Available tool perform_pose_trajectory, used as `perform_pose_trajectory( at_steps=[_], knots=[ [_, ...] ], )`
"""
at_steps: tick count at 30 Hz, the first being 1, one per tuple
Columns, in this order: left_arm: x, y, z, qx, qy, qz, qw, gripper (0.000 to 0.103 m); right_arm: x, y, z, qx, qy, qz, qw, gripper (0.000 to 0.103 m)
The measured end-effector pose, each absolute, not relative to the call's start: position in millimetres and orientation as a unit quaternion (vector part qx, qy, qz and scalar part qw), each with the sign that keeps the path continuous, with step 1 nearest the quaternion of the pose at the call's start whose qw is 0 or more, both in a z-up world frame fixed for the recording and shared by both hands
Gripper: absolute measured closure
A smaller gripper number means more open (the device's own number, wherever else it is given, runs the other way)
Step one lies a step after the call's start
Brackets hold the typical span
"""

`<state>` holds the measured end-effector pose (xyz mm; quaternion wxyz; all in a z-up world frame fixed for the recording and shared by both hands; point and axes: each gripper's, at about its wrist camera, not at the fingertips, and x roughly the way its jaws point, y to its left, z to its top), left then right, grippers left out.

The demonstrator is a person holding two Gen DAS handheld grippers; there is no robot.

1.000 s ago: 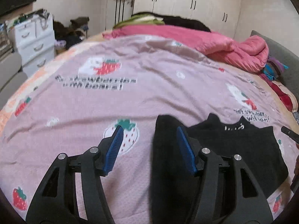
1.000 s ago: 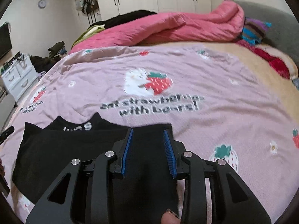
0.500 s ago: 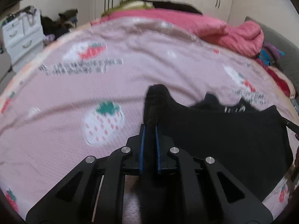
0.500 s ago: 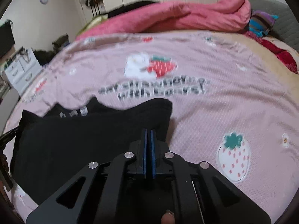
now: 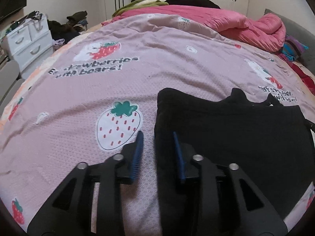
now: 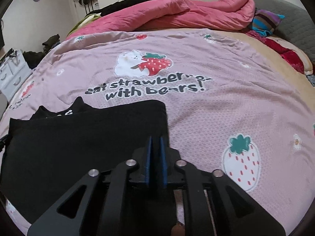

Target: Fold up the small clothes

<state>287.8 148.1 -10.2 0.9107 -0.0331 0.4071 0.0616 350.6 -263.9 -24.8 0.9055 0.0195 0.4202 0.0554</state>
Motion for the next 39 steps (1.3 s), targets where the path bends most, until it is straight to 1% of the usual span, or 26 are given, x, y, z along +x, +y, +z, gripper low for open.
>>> perform_pose_trajectory(
  at_steps=[1,2,4,6,8,10,11,13,15,17,18,20,22,25,31,39],
  knots=[
    [286,147,-9,-0.031,0.408,0.061,0.91,0.077,349,-264,-24,0.019,0.419,0.055,0.906,0.088],
    [284,146,-9,-0.029,0.409,0.06,0.91,0.075,346,-265,-22,0.017,0.417,0.052,0.907,0.082],
    [281,144,-9,-0.025,0.412,0.06,0.909,0.067,339,-265,-18,0.015,0.411,0.052,0.91,0.077],
    [278,141,-7,-0.023,0.413,0.058,0.908,0.063,332,-265,-14,0.019,0.407,0.056,0.912,0.062],
    [273,138,-5,-0.017,0.412,0.056,0.909,0.058,321,-265,-7,0.029,0.396,0.071,0.915,0.061],
    [269,136,-1,-0.017,0.411,0.053,0.91,0.053,313,-262,-1,0.031,0.39,0.079,0.917,0.055],
    [267,136,0,-0.019,0.411,0.052,0.91,0.051,307,-260,3,0.033,0.383,0.085,0.919,0.048],
    [262,135,3,-0.018,0.409,0.052,0.911,0.041,298,-254,9,0.035,0.376,0.101,0.921,0.043],
    [259,135,5,-0.015,0.409,0.053,0.911,0.036,287,-242,16,0.029,0.366,0.118,0.923,0.034],
    [254,136,7,-0.013,0.41,0.056,0.91,0.03,276,-231,21,0.021,0.357,0.132,0.924,0.03],
    [253,137,8,-0.012,0.41,0.058,0.91,0.025,270,-223,24,0.017,0.355,0.143,0.924,0.025],
    [250,139,9,-0.011,0.409,0.065,0.91,0.02,260,-208,29,0.009,0.348,0.16,0.924,0.02],
    [248,142,12,-0.01,0.408,0.072,0.91,0.013,250,-192,33,-0.001,0.343,0.177,0.922,0.018],
    [248,147,13,-0.008,0.407,0.082,0.91,0.01,236,-167,36,-0.012,0.337,0.206,0.919,0.014],
    [252,159,9,-0.021,0.417,0.095,0.904,0.01,210,-109,33,-0.047,0.338,0.265,0.902,0.012],
    [261,166,5,-0.038,0.426,0.092,0.899,0.01,175,-31,17,-0.158,0.318,0.312,0.881,0.011]
  ],
)
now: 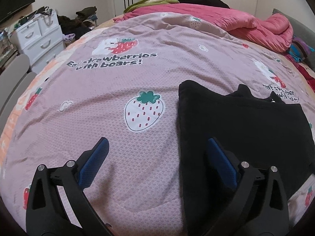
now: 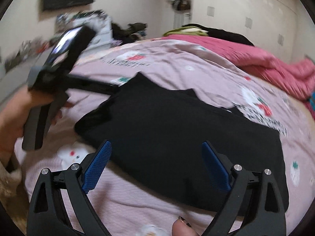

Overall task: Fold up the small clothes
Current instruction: 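Grasp the shirt edge with the right tool while the left tool grasps it too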

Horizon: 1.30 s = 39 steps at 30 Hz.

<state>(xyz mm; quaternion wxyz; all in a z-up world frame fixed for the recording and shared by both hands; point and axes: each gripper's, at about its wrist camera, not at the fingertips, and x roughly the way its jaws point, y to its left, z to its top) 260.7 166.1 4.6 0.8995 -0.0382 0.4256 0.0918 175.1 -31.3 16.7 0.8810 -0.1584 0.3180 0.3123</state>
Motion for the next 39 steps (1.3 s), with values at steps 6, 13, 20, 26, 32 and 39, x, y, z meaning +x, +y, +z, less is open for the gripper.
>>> perform_pose_trajectory(
  at_steps=[6,13,20,26,32,39],
  knots=[
    [264,168,3,-0.047,0.43,0.086,0.898,0.01,161,15,-3,-0.248,0.303,0.314,0.865,0.011],
    [268,171,3,-0.052,0.432,0.084,0.896,0.01,160,51,-28,-0.33,0.277,0.274,0.86,0.012],
    [276,176,0,-0.071,0.439,0.079,0.892,0.01,155,63,-32,-0.365,0.228,0.254,0.866,0.034],
    [287,176,-7,-0.12,0.457,0.044,0.88,0.01,151,48,-20,-0.332,0.206,0.269,0.88,0.091],
    [292,164,-5,-0.177,0.459,-0.004,0.871,0.01,156,13,4,-0.254,0.199,0.269,0.908,0.094],
    [299,128,20,-0.222,0.441,-0.069,0.867,0.057,160,-32,26,-0.197,0.176,0.246,0.933,0.095]
  ],
)
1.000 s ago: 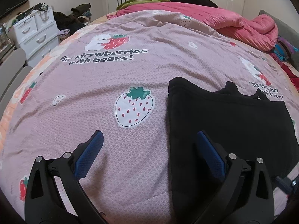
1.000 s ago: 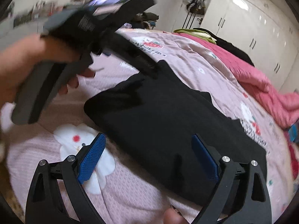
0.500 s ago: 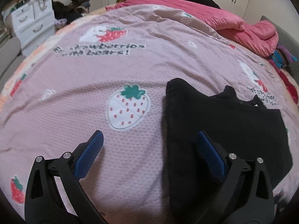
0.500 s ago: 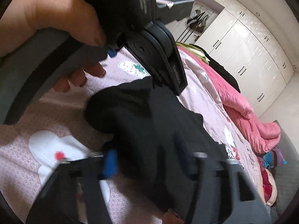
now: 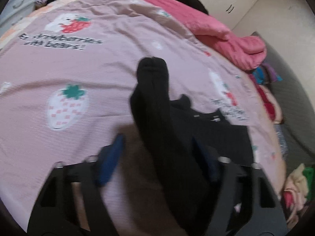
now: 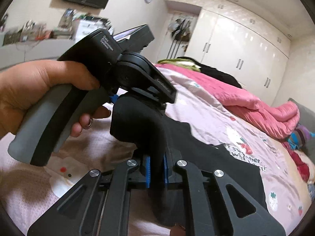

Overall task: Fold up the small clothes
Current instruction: 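Grasp the shirt edge with the right tool while the left tool grasps it too, then lift the shirt edge with both tools and fold it over the other half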

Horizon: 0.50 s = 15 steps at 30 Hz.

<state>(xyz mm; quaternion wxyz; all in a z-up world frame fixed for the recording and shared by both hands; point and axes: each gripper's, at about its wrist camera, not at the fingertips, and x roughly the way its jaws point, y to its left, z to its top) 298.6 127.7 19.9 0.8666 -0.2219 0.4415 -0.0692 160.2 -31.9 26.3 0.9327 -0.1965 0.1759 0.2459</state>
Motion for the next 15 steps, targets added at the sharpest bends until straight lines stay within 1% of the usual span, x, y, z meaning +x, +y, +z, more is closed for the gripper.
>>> perform_pose_trajectory(
  at_steps=[1,2,6,11,15],
  knots=[
    [300,120,24,-0.221,0.439,-0.077,0.868,0.068,160,-37,28,-0.19,0.174,0.242,0.936,0.095],
    [301,113,29,-0.217,0.438,-0.08,0.869,0.071,160,-45,31,-0.178,0.172,0.237,0.94,0.096],
    [303,75,53,-0.19,0.424,-0.098,0.88,0.073,161,-80,40,-0.132,0.169,0.212,0.954,0.097],
    [309,22,77,-0.152,0.417,-0.121,0.888,0.074,167,-127,50,-0.076,0.176,0.181,0.965,0.097],
    [314,-16,85,-0.128,0.417,-0.136,0.889,0.074,168,-158,52,-0.044,0.179,0.154,0.971,0.097]
  ],
)
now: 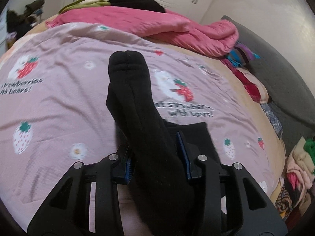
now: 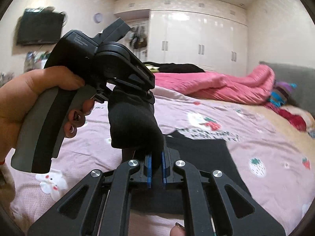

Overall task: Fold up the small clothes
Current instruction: 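Lift the shirt edge with both tools and fold it over the other half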

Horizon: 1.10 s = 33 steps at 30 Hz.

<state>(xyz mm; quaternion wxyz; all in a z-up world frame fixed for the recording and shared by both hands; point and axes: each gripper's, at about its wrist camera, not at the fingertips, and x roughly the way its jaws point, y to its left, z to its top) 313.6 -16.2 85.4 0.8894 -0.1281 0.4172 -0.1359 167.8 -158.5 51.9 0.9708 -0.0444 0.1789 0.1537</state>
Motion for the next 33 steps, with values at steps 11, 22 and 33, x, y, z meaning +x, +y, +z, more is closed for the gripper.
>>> perform_pose_trajectory(
  at_steps=[11,22,33],
  knots=[
    [336,-96,58,-0.082,0.465,-0.155,0.868,0.073,172,-217,21,0.054,0.247,0.121,0.96,0.097],
    [364,-149,10,-0.064,0.518,-0.152,0.84,0.061,199,-271,-26,0.236,0.35,0.16,0.892,0.094],
    [350,-125,25,-0.144,0.467,-0.199,0.849,0.038,207,-306,-44,0.369,0.411,0.214,0.806,0.068]
  ],
)
